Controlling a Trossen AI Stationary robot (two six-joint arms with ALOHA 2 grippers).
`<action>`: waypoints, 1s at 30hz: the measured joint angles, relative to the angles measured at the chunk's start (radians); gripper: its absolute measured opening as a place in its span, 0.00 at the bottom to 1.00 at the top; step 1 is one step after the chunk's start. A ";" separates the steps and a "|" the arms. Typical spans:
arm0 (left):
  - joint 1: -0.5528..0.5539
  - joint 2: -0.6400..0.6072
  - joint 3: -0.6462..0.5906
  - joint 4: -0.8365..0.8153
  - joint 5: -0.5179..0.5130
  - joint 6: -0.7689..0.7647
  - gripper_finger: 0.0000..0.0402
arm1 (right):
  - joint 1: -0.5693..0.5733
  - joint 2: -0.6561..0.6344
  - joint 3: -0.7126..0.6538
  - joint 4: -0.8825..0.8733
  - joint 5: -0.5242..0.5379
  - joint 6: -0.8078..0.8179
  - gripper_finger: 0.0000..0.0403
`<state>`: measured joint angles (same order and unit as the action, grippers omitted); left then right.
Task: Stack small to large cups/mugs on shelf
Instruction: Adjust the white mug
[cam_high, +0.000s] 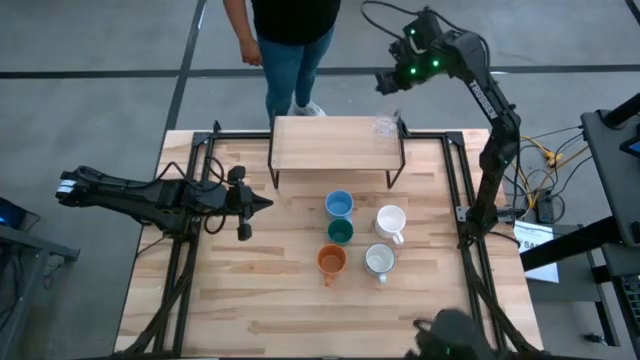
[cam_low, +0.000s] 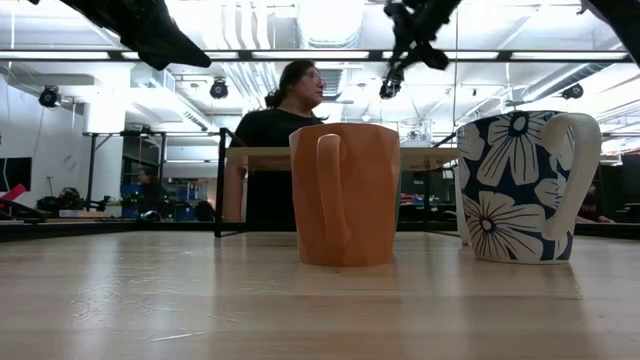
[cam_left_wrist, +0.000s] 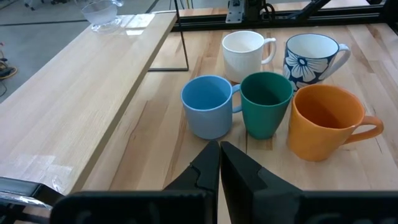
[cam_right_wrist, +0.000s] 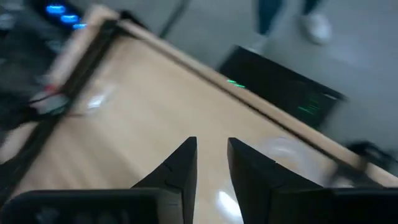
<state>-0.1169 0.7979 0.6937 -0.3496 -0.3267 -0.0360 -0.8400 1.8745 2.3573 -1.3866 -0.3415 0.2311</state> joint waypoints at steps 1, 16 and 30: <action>0.000 0.000 0.000 0.000 0.000 0.000 0.00 | 0.025 -0.008 -0.002 0.009 -0.014 -0.002 0.20; 0.000 -0.013 0.000 0.001 0.000 0.096 0.00 | 0.689 -0.228 -0.003 0.245 0.365 -0.050 0.13; -0.001 -0.085 0.000 0.004 0.038 0.093 0.00 | 1.212 -0.559 -0.154 0.032 1.036 0.123 0.13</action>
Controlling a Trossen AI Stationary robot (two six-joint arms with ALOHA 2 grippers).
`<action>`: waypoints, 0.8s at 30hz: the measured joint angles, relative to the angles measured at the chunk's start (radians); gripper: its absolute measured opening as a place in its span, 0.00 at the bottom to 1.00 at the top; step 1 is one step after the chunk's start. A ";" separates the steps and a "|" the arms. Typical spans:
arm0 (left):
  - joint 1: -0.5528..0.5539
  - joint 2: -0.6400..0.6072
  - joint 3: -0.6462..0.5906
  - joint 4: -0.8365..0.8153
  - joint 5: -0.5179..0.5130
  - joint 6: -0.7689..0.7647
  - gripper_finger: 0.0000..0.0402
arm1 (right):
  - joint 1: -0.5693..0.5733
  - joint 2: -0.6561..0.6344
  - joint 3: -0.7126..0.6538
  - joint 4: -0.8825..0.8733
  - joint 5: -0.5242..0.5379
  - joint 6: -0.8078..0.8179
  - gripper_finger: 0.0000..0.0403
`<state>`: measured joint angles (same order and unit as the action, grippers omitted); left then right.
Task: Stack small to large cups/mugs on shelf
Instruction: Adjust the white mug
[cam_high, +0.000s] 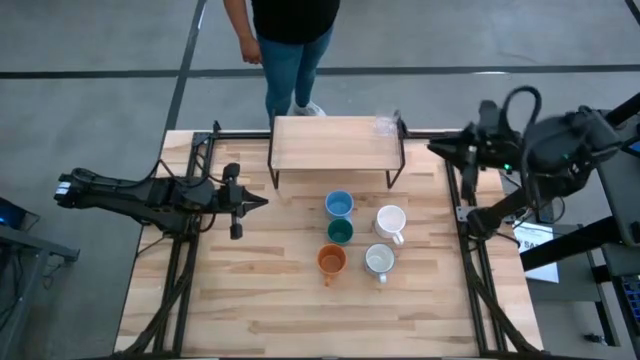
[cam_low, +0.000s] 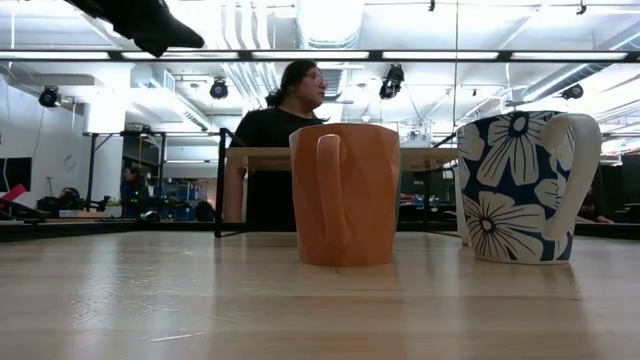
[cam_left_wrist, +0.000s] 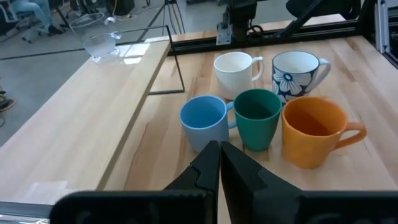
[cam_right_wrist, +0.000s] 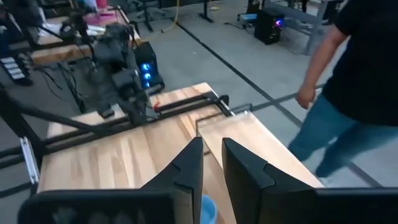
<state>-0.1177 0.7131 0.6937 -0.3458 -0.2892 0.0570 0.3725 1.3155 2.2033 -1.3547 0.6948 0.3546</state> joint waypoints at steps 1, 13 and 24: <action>0.000 -0.002 0.000 -0.002 0.000 -0.001 0.00 | 0.020 -0.025 -0.036 -0.019 0.022 0.018 0.13; 0.000 0.002 0.000 0.000 -0.093 -0.098 0.00 | 0.147 -0.553 -0.722 -0.008 0.215 0.347 0.13; 0.000 0.001 0.000 0.096 -0.145 -0.107 0.00 | 0.166 -1.164 -1.442 0.911 0.225 -0.199 0.13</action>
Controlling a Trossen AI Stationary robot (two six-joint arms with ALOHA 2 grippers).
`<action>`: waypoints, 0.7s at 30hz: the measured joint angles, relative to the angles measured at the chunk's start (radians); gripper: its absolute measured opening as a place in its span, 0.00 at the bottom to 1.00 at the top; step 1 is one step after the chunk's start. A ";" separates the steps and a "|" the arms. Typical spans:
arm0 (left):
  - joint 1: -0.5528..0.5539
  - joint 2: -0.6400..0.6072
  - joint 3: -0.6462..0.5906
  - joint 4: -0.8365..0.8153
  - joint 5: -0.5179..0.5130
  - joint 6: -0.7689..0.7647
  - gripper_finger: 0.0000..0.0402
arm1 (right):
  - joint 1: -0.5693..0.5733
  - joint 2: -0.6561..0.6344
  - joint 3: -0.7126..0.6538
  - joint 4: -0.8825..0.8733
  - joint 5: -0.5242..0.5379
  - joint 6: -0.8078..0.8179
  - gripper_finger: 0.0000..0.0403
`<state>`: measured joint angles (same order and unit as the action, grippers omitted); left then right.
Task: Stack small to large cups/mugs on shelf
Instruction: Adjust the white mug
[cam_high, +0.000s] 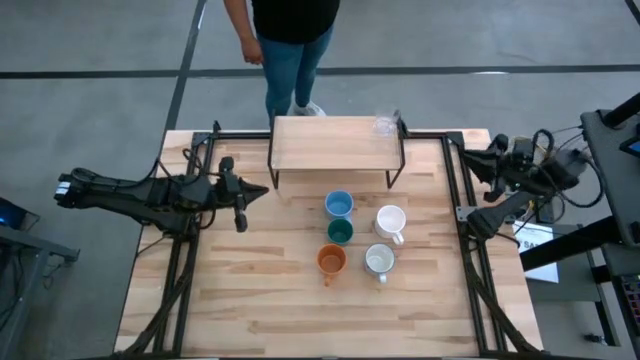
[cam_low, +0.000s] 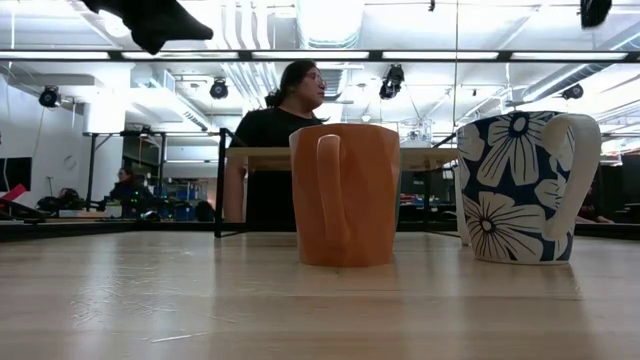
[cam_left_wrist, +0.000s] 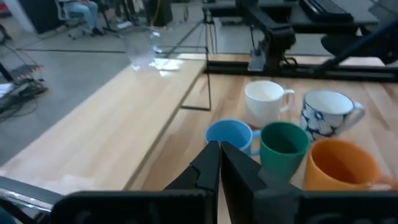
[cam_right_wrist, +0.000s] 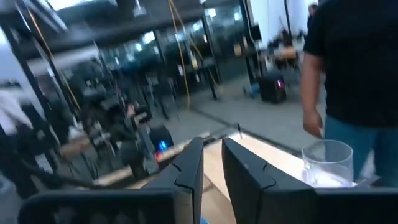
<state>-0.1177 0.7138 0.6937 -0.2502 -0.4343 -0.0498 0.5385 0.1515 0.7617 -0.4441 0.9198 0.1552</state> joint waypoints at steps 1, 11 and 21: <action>0.000 0.002 0.000 0.014 -0.010 0.000 0.00 | 0.000 -0.052 -0.057 0.050 -0.001 -0.020 0.13; 0.000 -0.001 0.000 0.066 -0.057 -0.051 0.00 | -0.010 -0.098 -0.305 0.224 -0.042 0.028 0.13; 0.001 -0.010 0.000 0.059 -0.073 -0.075 0.00 | -0.010 -0.150 -0.628 0.490 -0.385 0.361 0.13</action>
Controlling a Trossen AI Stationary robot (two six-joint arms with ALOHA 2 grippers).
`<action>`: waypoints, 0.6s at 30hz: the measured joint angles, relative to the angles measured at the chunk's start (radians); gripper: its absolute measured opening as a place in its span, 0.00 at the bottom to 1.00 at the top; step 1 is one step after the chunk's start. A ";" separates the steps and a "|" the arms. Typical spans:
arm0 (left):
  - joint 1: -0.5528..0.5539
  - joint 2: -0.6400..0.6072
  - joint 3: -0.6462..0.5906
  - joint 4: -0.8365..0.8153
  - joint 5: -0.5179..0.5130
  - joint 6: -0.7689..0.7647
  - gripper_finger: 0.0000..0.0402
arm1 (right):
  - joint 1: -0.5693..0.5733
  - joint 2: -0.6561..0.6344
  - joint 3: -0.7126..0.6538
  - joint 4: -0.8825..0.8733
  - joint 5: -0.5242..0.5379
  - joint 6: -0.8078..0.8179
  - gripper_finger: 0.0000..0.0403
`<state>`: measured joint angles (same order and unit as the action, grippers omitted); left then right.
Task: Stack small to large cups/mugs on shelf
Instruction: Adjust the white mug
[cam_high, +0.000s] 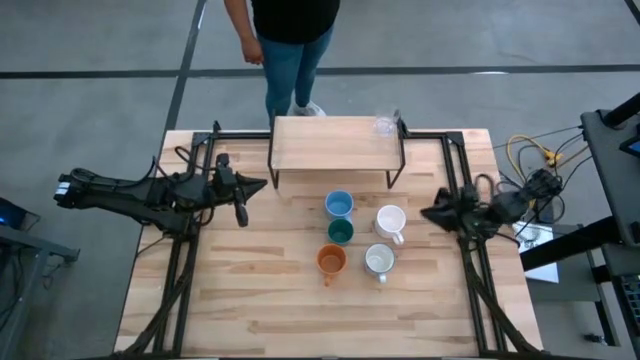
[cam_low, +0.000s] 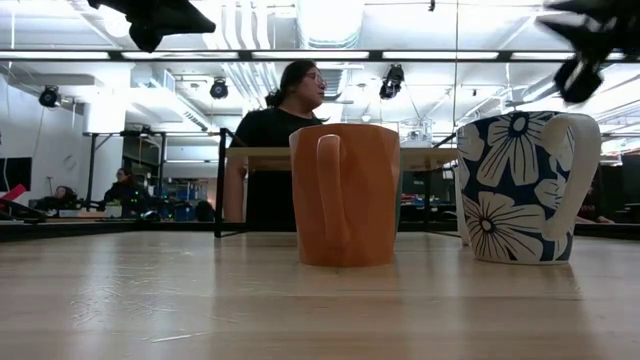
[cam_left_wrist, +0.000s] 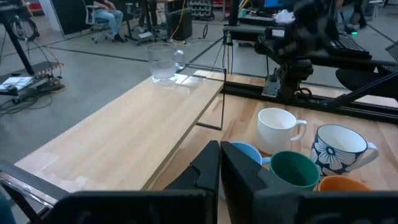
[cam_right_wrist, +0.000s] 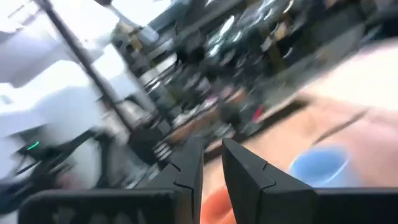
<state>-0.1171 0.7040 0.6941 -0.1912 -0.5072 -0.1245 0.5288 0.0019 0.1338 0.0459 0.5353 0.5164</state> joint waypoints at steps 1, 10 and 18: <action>0.000 0.000 0.000 0.000 0.000 0.000 0.00 | -0.002 0.001 -0.024 0.008 -0.027 0.030 0.13; 0.000 0.003 0.000 0.004 0.001 -0.051 0.00 | -0.004 0.052 -0.123 0.009 -0.123 -0.114 0.13; -0.001 0.000 0.000 0.003 0.012 -0.081 0.00 | -0.049 0.280 -0.123 0.006 -0.108 -0.241 0.13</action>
<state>-0.1177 0.7040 0.6941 -0.1885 -0.4953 -0.2050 0.4802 0.2816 0.0109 0.0519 0.4274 0.2752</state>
